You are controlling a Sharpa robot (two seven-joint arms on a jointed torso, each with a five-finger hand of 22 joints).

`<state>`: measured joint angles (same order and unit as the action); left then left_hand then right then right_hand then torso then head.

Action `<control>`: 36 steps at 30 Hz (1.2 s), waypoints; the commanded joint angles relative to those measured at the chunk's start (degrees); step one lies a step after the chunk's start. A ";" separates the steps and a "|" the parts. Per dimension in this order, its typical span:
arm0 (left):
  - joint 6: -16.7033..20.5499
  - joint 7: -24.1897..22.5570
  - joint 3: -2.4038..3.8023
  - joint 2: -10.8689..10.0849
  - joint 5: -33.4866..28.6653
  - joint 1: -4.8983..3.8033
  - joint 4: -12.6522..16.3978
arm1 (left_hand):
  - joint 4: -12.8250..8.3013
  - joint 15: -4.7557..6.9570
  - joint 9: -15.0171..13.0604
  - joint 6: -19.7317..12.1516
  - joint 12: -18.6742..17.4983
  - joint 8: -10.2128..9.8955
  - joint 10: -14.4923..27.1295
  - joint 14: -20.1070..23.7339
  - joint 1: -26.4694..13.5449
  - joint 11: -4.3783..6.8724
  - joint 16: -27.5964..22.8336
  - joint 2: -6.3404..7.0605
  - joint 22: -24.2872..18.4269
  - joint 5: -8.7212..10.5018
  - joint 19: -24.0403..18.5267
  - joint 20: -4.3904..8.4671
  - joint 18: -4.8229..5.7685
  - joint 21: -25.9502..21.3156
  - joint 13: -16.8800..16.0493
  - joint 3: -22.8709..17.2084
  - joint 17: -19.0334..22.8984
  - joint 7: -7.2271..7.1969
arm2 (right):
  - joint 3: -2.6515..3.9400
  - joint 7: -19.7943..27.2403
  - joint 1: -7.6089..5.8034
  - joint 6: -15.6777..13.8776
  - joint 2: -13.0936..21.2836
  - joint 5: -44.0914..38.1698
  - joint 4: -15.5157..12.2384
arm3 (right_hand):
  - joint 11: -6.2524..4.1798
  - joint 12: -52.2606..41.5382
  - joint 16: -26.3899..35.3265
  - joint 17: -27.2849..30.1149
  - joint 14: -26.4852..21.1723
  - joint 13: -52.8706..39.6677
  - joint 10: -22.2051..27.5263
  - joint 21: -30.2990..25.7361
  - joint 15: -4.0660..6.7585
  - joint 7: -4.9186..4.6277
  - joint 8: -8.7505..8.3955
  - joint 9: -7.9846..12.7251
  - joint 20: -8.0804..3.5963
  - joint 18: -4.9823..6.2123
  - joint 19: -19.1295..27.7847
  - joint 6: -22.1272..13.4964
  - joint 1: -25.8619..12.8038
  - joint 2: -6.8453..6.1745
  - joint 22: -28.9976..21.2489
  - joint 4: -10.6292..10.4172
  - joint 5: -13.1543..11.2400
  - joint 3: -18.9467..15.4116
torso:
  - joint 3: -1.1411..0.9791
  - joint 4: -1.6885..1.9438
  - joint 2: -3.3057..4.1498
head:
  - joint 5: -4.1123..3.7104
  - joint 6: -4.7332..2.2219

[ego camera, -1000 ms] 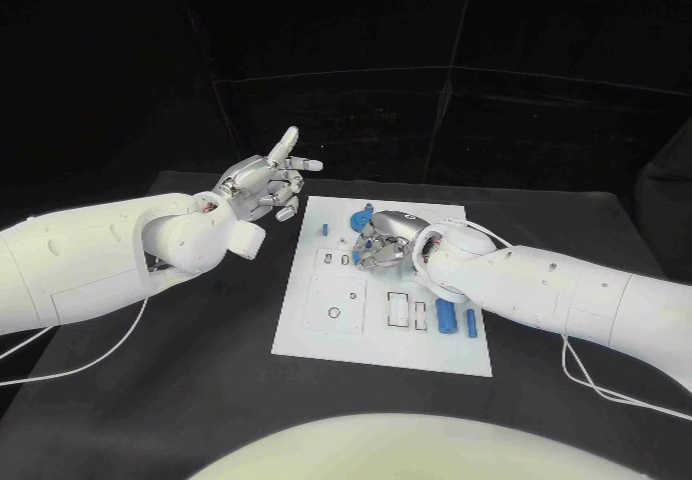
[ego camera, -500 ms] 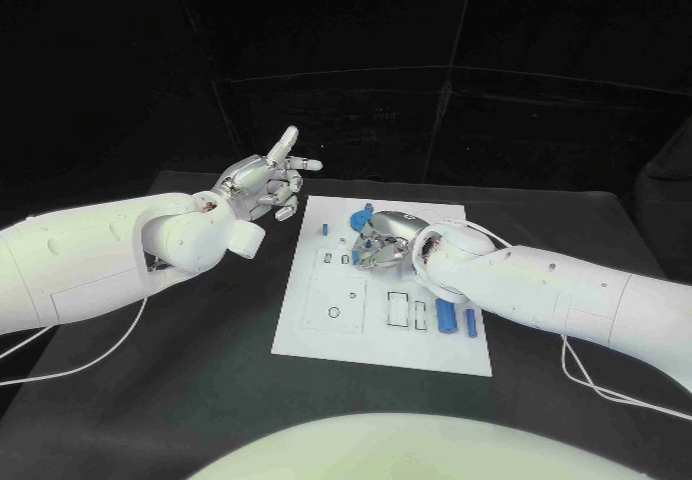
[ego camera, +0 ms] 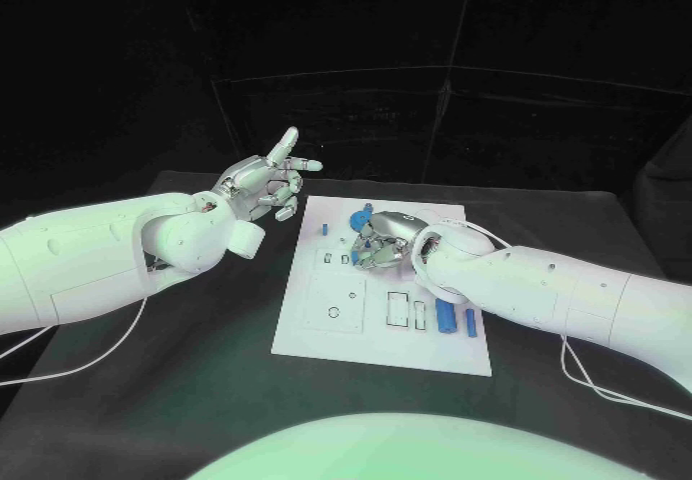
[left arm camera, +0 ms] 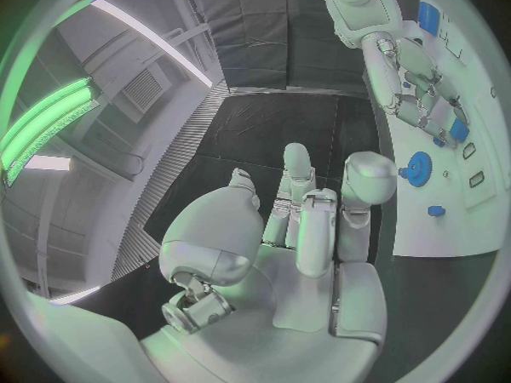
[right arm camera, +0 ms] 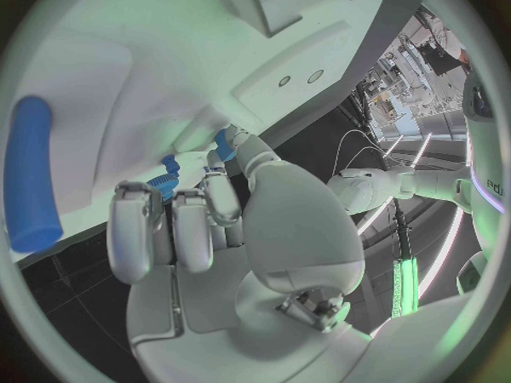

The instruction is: Assemble the parts on the task board

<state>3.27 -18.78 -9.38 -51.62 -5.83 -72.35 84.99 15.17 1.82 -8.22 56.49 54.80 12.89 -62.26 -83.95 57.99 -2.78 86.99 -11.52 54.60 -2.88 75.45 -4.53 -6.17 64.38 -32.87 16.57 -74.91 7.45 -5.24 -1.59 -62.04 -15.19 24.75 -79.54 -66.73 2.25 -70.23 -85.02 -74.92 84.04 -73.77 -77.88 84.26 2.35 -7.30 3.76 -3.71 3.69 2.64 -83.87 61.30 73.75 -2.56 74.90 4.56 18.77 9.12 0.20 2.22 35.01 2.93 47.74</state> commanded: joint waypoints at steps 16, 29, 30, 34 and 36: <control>-1.21 0.37 0.06 -0.01 0.56 -0.10 0.14 | -0.21 -0.43 0.01 -0.42 -0.38 -0.19 0.44 -4.19 0.45 -0.02 -0.21 0.01 0.12 0.18 -0.44 -0.03 -1.05 -0.04 0.07 0.16 -9.26 0.01 | 0.01 -0.39 -0.09 0.25 0.02 -0.38 -0.31 | 0.84 1.30 -0.25 -7.50 4.31 1.05 1.07 0.21 -1.07 -0.85 -0.16 0.00 1.05 -0.13 -0.49 -2.36 -0.88 -1.82 3.99 -0.65 -1.45 -0.01 | 0.01 0.00 0.02 | 0.09 0.29; -1.36 0.60 0.05 0.02 0.57 -0.10 0.06 | -0.21 -0.43 0.01 -0.42 -0.38 -0.19 0.44 -4.19 0.45 -0.02 -0.21 0.01 0.12 0.18 -0.44 -0.03 -1.05 -0.04 0.07 0.16 -9.26 0.01 | 0.01 -0.14 -0.08 -1.67 0.08 -0.39 -0.62 | 1.15 2.33 -0.38 -7.74 4.35 2.08 1.95 0.09 -1.37 -1.08 -0.14 -0.05 1.43 -0.08 -0.36 -3.96 -1.26 -2.80 3.81 -1.79 -7.80 -2.38 | -0.01 0.03 0.03 | 0.05 0.37; -1.36 0.60 0.05 0.02 0.57 -0.10 0.05 | -0.21 -0.43 0.01 -0.42 -0.38 -0.19 0.44 -4.19 0.45 -0.02 -0.21 0.01 0.12 0.18 -0.44 -0.03 -1.05 -0.04 0.07 0.16 -9.26 0.01 | 0.01 -0.12 -0.08 -1.78 0.09 -0.39 -0.63 | 1.17 2.55 -0.41 -7.79 4.36 2.26 2.12 0.08 -1.39 -1.10 -0.16 -0.04 1.44 -0.08 -0.36 -4.09 -1.24 -2.82 3.80 -1.83 -7.83 -2.46 | -0.01 0.02 0.02 | 0.05 0.38; -1.39 0.66 0.05 0.06 0.57 -0.10 -0.03 | -0.23 -0.44 0.00 -0.46 -0.40 -0.18 0.48 -4.25 0.58 -0.03 -0.11 -0.06 0.28 0.18 -0.37 -0.04 -1.02 0.07 0.08 0.17 -9.43 0.02 | 0.01 0.10 -0.08 -2.72 0.16 -0.39 -0.78 | 1.48 4.98 -0.62 -8.12 4.43 4.27 3.99 0.03 -1.64 -1.47 -0.27 0.05 1.63 -0.06 -0.30 -5.79 -0.90 -2.87 3.72 -2.25 -7.91 -3.19 | -0.02 -0.02 0.02 | 0.03 0.38; -1.38 0.70 0.05 0.09 0.58 -0.10 -0.09 | -0.23 -0.44 0.00 -0.46 -0.40 -0.18 0.48 -4.25 0.58 -0.03 -0.11 -0.06 0.28 0.18 -0.37 -0.04 -1.02 0.07 0.08 0.17 -9.43 0.02 | 0.01 0.61 -0.06 -3.92 0.37 -0.37 -1.08 | 1.72 5.85 -0.75 -8.31 4.47 5.05 4.73 -0.02 -1.83 -1.75 -0.30 0.09 1.78 -0.04 -0.24 -6.97 -0.55 -2.93 3.62 -2.46 -7.92 -3.57 | -0.04 -0.03 0.01 | 0.02 0.36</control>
<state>2.63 -18.07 -9.38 -51.60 -5.51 -72.35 84.92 15.17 1.82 -8.22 56.49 54.80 12.89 -62.26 -83.95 57.98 -2.78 86.98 -11.53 54.83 -2.88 75.45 -4.53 -6.17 64.38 -32.87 16.57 -74.91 7.45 -5.25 -1.82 -62.02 -16.50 25.03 -79.70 -67.56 3.99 -64.60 -85.57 -74.91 83.93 -68.91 -73.47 84.26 0.83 -9.02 3.77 -3.70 5.14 2.65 -84.07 54.59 72.95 -5.38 74.90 1.96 11.01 5.85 0.20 2.22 35.04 2.97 48.11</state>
